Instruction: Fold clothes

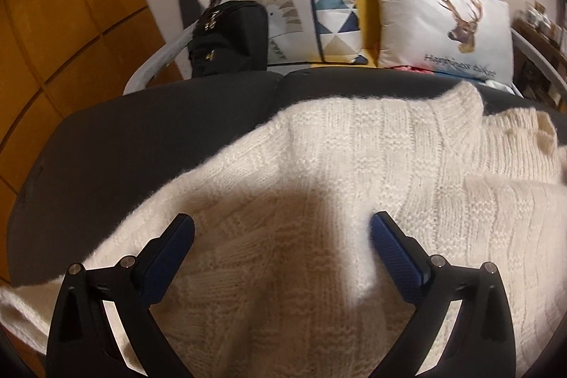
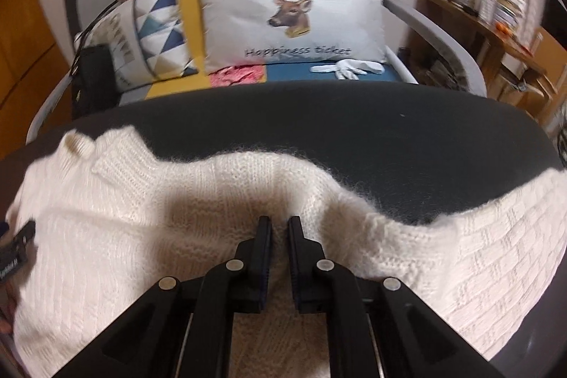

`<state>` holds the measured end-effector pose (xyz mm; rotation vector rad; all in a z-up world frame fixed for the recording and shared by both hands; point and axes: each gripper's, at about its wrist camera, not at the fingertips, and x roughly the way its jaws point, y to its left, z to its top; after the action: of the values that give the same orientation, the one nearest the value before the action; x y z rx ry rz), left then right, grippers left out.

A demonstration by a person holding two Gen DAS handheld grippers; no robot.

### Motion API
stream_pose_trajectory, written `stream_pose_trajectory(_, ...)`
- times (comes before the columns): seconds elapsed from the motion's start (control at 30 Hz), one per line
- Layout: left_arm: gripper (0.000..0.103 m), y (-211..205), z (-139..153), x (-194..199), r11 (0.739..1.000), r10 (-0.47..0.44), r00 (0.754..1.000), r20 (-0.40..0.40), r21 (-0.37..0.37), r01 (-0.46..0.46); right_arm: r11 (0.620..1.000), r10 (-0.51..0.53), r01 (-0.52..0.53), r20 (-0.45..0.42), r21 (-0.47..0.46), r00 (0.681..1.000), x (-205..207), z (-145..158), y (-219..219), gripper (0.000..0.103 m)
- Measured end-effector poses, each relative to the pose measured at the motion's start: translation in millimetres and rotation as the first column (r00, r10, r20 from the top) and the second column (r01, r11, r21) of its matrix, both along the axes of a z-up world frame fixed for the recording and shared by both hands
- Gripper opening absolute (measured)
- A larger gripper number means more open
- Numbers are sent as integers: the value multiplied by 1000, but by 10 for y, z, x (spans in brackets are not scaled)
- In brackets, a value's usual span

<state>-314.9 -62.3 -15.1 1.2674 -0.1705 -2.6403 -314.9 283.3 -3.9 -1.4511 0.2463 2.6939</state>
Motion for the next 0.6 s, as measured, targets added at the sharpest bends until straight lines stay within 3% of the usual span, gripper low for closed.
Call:
stream_pose_trajectory(0.2,102,-73,-44,-108,997,31,999,9,75,-31,996,-89,89,-50,-17,995,-64,-45,40,9)
stream_pose_trajectory(0.3,103,-143,-40,-136,987,4,1000,27,159,-8,999,-33,34,-66,18,997,-88,-22,-35,24)
stream_pose_trajectory(0.37,101,-181,5,-120,976,-29,999,33,215,21,1000,8,-7,-59,24,998,-37,51,-52,25)
stream_pose_trajectory(0.47,101,-218,190,41,961,-24,999,-30,275,31,999,46,-48,-112,-15,993,206,267,-13,25)
stream_pose_trajectory(0.6,101,-98,549,390,918,-64,993,-104,383,100,992,51,-71,-183,-106,982,728,568,134,25)
